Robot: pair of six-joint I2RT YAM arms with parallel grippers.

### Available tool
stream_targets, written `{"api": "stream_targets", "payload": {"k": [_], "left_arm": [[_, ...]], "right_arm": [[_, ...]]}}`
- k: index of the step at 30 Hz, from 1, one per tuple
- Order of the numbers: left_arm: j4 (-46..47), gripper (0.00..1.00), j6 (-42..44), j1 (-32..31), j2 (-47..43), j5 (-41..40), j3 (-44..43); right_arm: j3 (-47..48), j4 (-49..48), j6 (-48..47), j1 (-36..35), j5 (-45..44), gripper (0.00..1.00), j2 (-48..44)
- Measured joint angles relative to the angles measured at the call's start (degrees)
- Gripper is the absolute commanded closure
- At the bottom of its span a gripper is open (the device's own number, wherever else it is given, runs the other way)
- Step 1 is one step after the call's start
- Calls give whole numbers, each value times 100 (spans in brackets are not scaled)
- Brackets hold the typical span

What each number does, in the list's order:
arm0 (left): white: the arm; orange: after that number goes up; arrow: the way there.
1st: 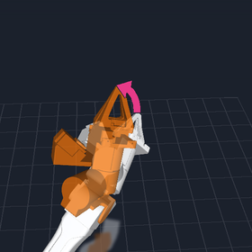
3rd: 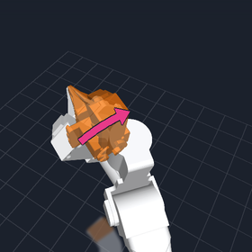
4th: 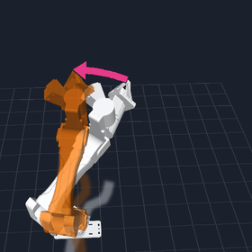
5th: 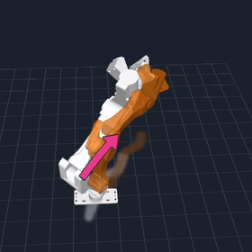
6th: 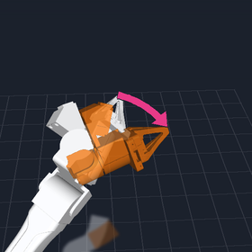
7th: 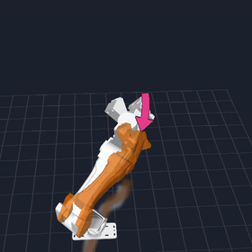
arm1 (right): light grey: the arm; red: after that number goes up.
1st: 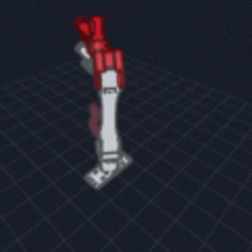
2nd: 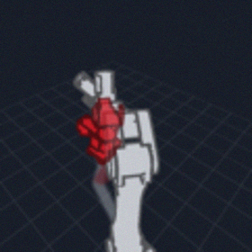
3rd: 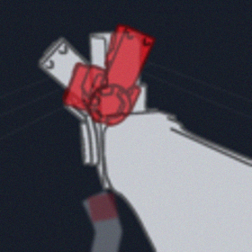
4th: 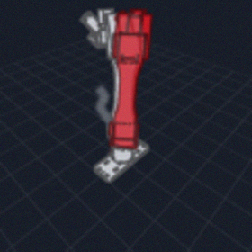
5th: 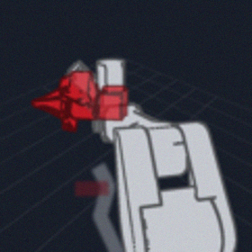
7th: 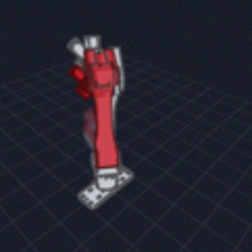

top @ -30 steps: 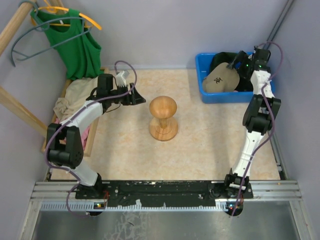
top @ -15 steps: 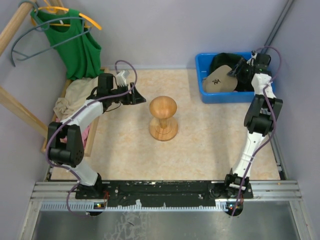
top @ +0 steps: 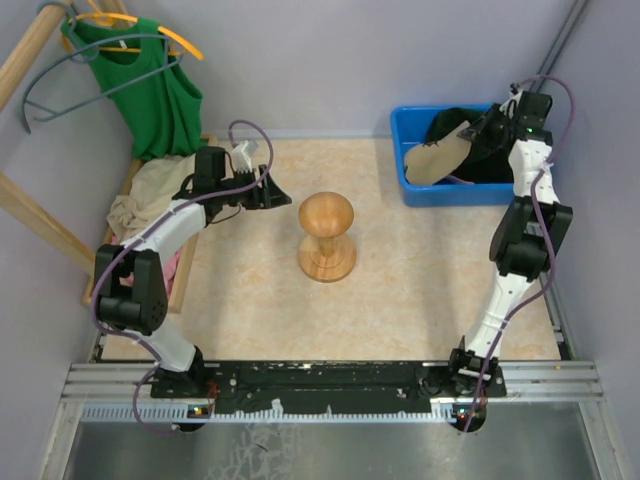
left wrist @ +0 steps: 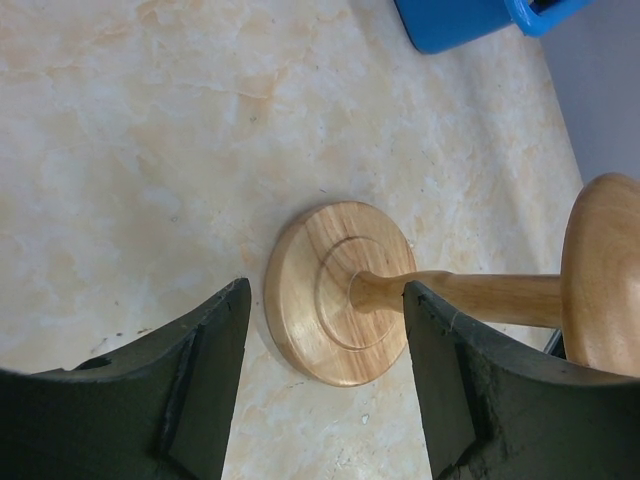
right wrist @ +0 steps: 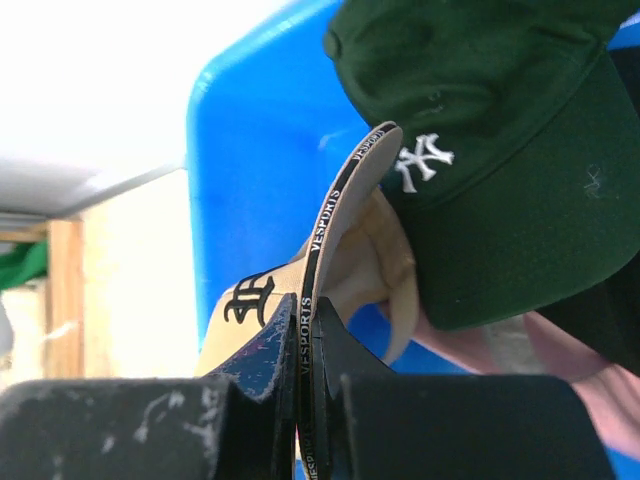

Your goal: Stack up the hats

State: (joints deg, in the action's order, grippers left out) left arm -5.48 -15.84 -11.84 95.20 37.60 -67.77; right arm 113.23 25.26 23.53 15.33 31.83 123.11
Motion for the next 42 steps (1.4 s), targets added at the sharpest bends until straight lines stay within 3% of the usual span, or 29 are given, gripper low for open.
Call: {"api": "stream_targets", "payload": {"k": [10, 17, 27, 34, 42], "left_arm": [[42, 31, -133, 151, -352, 4, 168], [223, 30, -581, 658, -669, 111, 452], [289, 30, -1134, 1141, -863, 160, 680], [291, 29, -1311, 1222, -1038, 201, 951], [317, 29, -1672, 1285, -1716, 348, 1510]], "right_arm": [[-227, -894, 1510, 26, 299, 100, -1217], [-1429, -2015, 2721, -179, 616, 100, -2658], [-3764, -3484, 4328, -1904, 417, 100, -4286], [-5001, -3792, 4734, -2627, 50, 100, -5018], [-5954, -3768, 4572, -2800, -286, 100, -5574]]}}
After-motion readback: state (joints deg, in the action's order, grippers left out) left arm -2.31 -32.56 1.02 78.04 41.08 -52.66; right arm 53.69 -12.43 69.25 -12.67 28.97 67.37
